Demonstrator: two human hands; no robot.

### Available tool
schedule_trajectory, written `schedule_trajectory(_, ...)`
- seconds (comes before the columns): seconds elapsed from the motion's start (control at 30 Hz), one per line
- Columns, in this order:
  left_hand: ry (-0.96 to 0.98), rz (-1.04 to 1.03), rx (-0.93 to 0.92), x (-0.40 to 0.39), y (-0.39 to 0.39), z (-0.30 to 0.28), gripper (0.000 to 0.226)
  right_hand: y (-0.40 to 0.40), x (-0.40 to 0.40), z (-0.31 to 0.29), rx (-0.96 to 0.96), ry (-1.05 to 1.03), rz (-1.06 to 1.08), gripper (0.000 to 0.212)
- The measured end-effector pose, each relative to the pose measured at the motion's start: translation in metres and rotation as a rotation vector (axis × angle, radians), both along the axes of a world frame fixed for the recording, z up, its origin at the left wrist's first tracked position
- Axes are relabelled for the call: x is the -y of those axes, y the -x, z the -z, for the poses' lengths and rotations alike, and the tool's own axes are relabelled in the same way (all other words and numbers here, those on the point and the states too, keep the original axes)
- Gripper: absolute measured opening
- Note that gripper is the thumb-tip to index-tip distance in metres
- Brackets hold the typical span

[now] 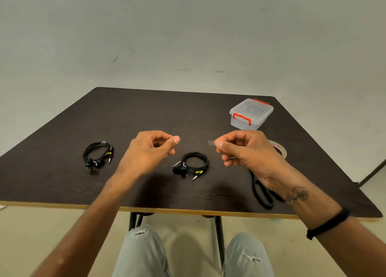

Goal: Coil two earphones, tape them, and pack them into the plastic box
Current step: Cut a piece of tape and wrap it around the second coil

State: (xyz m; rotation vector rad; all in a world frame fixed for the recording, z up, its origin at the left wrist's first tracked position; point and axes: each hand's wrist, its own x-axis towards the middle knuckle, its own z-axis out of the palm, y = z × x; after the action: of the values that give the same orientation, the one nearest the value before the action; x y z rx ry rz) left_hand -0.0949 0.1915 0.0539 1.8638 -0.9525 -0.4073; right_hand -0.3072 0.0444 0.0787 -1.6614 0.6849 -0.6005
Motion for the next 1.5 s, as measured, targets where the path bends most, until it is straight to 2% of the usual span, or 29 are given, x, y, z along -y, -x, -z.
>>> schedule_trajectory(0.1, -0.127, -0.136, 0.201, 0.010, -0.003, 0.009, 0.024, -0.008, 0.003, 0.011, -0.019, 0.136, 0.097, 0.006)
schedule_trajectory(0.3, -0.367, 0.058, 0.344, 0.048, 0.002, 0.010, 0.034, -0.024, 0.008, 0.034, -0.137, 0.363, 0.167, 0.011)
schedule_trajectory(0.37, -0.424, 0.048, 0.380, 0.057, 0.004, 0.010, 0.024, -0.028, 0.010, 0.039, -0.160, 0.424, 0.188, 0.010)
schedule_trajectory(0.47, -0.432, 0.023, 0.395, 0.061, 0.010, 0.012, 0.007, -0.032, 0.012, 0.042, -0.190, 0.466, 0.206, 0.008)
schedule_trajectory(0.63, -0.328, -0.012, 0.415, 0.060, 0.011, 0.017, 0.009, -0.038, 0.009, 0.047, -0.196, 0.541, 0.232, 0.009)
schedule_trajectory(0.73, -0.172, -0.027, 0.212, 0.057, 0.004, 0.017, 0.008, -0.042, 0.006, 0.049, -0.168, 0.619, 0.269, 0.007)
schedule_trajectory(0.8, -0.078, 0.031, -0.073, 0.054, 0.004, 0.016, 0.006, -0.044, 0.004, 0.050, -0.141, 0.690, 0.291, 0.007)
schedule_trajectory(0.9, 0.022, 0.096, -0.440, 0.049, 0.007, 0.015, 0.015, -0.046, 0.002, 0.050, -0.096, 0.823, 0.319, 0.007)
schedule_trajectory(1.03, 0.111, 0.107, -0.671, 0.042, 0.017, 0.013, 0.018, -0.049, 0.000, 0.052, -0.148, 1.042, 0.336, 0.011)
schedule_trajectory(1.27, 0.225, 0.072, -0.755, 0.038, 0.032, 0.003, 0.017, -0.048, -0.005, 0.054, -0.239, 1.274, 0.367, 0.015)
schedule_trajectory(1.5, 0.309, 0.057, -0.807, 0.036, 0.041, -0.001, 0.017, -0.042, -0.008, 0.050, -0.220, 1.300, 0.360, 0.020)
